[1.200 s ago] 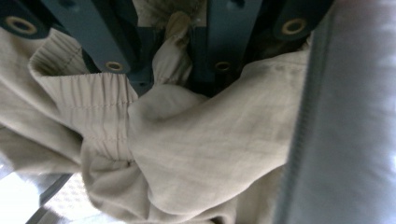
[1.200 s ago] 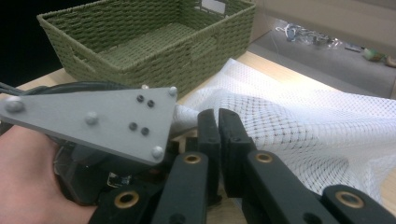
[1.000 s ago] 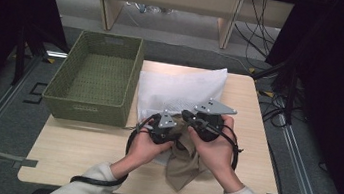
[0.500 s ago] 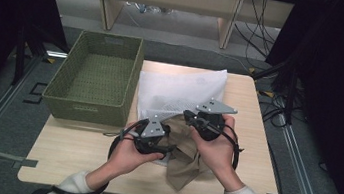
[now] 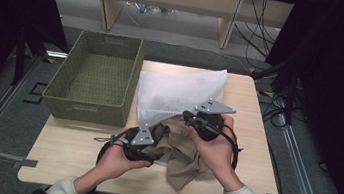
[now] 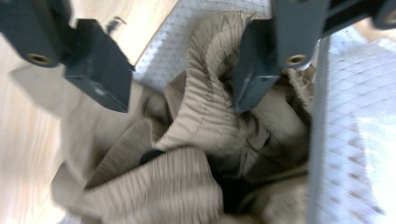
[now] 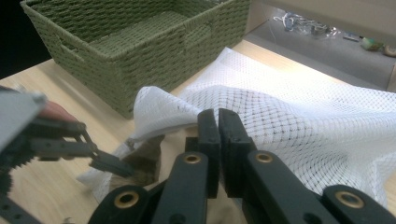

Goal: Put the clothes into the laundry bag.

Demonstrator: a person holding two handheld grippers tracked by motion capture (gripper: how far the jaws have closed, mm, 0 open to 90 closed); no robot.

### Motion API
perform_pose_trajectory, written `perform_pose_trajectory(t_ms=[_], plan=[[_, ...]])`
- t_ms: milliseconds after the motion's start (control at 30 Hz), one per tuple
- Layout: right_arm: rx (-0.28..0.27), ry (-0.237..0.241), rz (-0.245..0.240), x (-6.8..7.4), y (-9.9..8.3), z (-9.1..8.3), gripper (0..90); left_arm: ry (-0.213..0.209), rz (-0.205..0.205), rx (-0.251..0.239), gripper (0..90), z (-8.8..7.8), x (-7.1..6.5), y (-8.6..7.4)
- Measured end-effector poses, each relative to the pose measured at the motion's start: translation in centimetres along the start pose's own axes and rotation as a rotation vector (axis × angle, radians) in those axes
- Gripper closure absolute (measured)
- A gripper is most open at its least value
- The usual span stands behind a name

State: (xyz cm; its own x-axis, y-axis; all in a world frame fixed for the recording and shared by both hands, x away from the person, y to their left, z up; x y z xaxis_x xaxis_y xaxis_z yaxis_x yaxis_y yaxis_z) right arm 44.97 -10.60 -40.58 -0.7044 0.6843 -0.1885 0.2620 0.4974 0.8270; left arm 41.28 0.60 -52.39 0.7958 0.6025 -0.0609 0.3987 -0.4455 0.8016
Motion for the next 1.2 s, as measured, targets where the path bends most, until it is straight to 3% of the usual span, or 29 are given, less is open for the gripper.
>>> perform_pose_trajectory(t_ms=[67, 100, 167, 200, 367, 433, 533, 600, 767, 867, 967, 1000, 1067, 1100, 1200], plan=[[0.004, -0.005, 0.02, 0.1, -0.1, 0.0, 89.3, 0.001, 0.004, 0.015, 40.7, 0.8, 0.0, -0.3], [0.003, -0.003, 0.003, 0.0, -0.1, 0.0, 89.2, -0.002, 0.008, 0.027, 42.4, 1.1, 0.0, -0.4], [0.007, -0.009, -0.006, -0.1, -0.1, -0.1, 89.2, 0.021, 0.014, 0.04, 46.0, 1.6, 0.2, -0.6], [0.01, -0.003, 0.014, 0.1, -0.1, -0.1, 89.2, 0.028, 0.009, 0.05, 47.5, 1.9, 0.4, -0.8], [0.01, -0.009, -0.003, 0.0, -0.1, -0.1, 89.2, 0.07, 0.025, 0.063, 59.8, 2.8, 0.7, -1.0], [0.001, 0.006, -0.012, 0.1, -0.1, 0.2, 89.2, 0.087, 0.022, 0.061, 69.2, 2.9, 0.9, -0.9], [0.016, 0.007, 0.002, 0.3, -0.3, 0.2, 89.3, 0.072, -0.027, 0.051, 78.7, 2.9, 1.0, -0.7], [0.014, 0.009, -0.004, 0.4, -0.2, 0.2, 89.3, 0.065, -0.057, 0.014, 84.1, 2.8, 0.9, -0.3], [-0.002, 0.012, -0.006, 0.8, 0.3, -0.1, 89.3, 0.006, -0.152, -0.073, 85.5, 2.2, 0.4, 1.4], [-0.017, 0.019, -0.02, 1.1, 0.8, -0.6, 89.3, -0.025, -0.176, -0.13, 85.7, 1.6, 0.1, 3.0], [-0.034, 0.023, -0.022, 1.6, 1.3, -1.1, 89.3, -0.027, -0.185, -0.183, 85.9, 1.0, 0.0, 4.8], [-0.043, 0.025, -0.023, 1.7, 1.5, -1.3, 89.3, -0.028, -0.156, -0.204, 85.9, 0.8, 0.2, 5.5], [-0.056, 0.024, -0.037, 1.9, 1.9, -1.7, 89.3, -0.024, -0.218, -0.214, 85.9, 0.2, 0.1, 6.3], [-0.061, 0.033, -0.022, 2.2, 2.1, -1.9, 89.3, -0.025, -0.215, -0.241, 86.0, -0.2, 0.3, 7.1], [-0.084, 0.028, -0.049, 2.4, 2.6, -2.4, 89.3, -0.006, -0.195, -0.293, 86.1, -1.3, 0.9, 8.9]])
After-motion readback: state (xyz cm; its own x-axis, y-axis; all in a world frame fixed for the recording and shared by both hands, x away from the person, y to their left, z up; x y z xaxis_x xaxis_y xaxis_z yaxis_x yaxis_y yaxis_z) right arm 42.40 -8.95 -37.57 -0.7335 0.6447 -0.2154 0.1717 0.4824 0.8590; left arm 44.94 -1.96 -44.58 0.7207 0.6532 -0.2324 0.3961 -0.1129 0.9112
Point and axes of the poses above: each handheld gripper's, and its own axes: z roughly forward along the jaws, y roughly out of its top, x roughly to its left, the point moved 9 cm from there along z, roughly forward along the jaws, and after that the axes turned 10 degrees about -z, right-handed, at the moved point
